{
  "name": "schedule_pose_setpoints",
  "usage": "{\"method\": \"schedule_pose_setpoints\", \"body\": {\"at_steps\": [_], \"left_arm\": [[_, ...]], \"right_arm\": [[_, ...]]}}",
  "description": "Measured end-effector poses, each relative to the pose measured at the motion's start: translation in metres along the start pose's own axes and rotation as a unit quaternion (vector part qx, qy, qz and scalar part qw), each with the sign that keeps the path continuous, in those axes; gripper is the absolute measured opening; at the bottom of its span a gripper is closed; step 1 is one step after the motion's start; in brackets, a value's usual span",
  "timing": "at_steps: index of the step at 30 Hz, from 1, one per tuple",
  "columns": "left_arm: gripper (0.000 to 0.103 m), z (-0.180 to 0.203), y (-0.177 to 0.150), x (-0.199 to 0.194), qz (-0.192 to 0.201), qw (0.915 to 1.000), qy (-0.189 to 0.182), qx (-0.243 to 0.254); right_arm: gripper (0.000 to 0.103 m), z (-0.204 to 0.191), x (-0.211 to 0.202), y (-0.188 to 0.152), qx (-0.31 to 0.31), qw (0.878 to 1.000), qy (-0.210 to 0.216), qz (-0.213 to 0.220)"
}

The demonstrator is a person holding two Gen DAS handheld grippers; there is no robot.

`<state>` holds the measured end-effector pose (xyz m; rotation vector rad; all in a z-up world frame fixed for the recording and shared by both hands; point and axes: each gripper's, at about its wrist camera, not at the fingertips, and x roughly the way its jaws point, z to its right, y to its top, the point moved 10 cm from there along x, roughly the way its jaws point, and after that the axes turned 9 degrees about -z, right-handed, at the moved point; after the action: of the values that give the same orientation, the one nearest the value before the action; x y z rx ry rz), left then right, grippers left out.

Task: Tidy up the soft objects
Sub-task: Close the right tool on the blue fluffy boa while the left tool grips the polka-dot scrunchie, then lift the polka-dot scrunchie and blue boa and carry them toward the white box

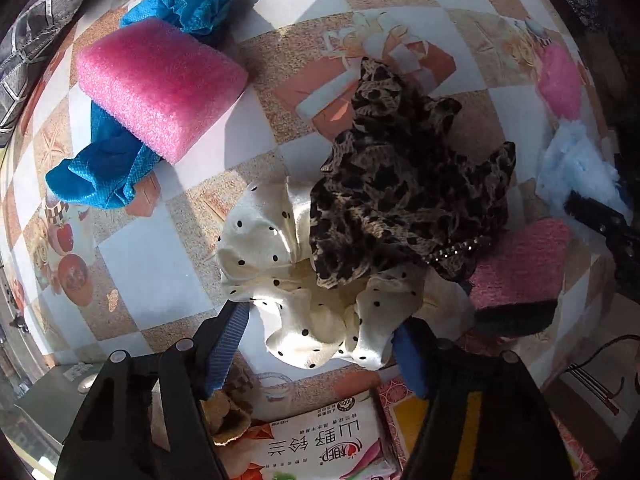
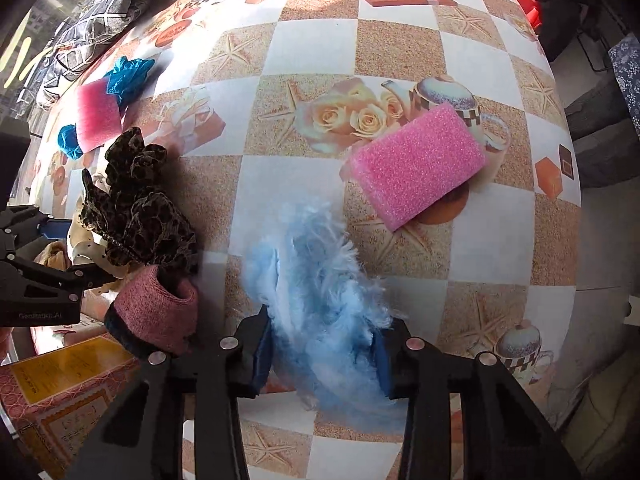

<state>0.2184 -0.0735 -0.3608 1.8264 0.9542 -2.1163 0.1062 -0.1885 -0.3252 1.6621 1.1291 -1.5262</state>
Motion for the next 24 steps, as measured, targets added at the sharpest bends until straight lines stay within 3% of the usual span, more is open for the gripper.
{"method": "schedule_pose_setpoints", "body": {"at_steps": [1,2,3,8,15,24], "left_arm": [[0.055,0.004,0.000,-0.003,0.006,0.9999,0.001,0.008],[0.033,0.007,0.000,-0.007,0.012,0.9998,-0.003,0.012],[0.025,0.008,0.001,-0.008,0.015,0.9998,-0.014,0.009],[0.024,-0.005,-0.006,-0.028,0.067,0.9969,-0.011,-0.040],[0.024,-0.009,-0.037,-0.076,0.142,0.9872,0.009,-0.071],[0.024,-0.032,-0.086,-0.111,0.189,0.9784,0.005,-0.085]], "right_arm": [[0.042,0.004,-0.004,-0.004,0.008,1.000,0.012,0.002],[0.042,0.005,-0.006,-0.009,0.014,1.000,0.016,0.003],[0.042,0.007,-0.009,-0.013,0.021,1.000,0.017,0.004],[0.042,0.027,-0.027,-0.030,0.069,0.997,0.039,0.013],[0.042,0.049,-0.059,-0.056,0.116,0.990,0.072,0.023],[0.042,0.010,-0.086,-0.064,0.114,0.988,0.092,0.051]]}}
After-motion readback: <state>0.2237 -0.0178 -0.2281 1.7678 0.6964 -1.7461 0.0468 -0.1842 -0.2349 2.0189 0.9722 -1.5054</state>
